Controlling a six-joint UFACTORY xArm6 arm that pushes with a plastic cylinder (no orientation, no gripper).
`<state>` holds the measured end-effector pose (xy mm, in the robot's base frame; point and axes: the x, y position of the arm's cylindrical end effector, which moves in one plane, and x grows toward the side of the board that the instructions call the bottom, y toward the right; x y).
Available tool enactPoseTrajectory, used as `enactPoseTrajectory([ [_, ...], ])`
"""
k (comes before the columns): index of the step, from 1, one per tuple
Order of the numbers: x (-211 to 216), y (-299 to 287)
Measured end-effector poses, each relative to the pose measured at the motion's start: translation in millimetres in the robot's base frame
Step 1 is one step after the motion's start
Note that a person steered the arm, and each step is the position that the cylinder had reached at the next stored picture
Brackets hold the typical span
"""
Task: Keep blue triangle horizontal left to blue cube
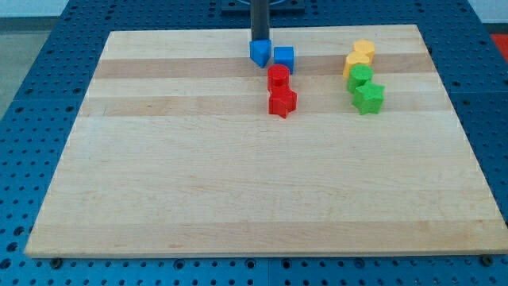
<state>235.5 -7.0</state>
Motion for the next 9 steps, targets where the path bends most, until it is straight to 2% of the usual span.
enactPoseTrajectory([
  [1,0,3],
  [2,-2,59],
  [3,-2,64],
  [4,15,39],
  [9,30,-54],
])
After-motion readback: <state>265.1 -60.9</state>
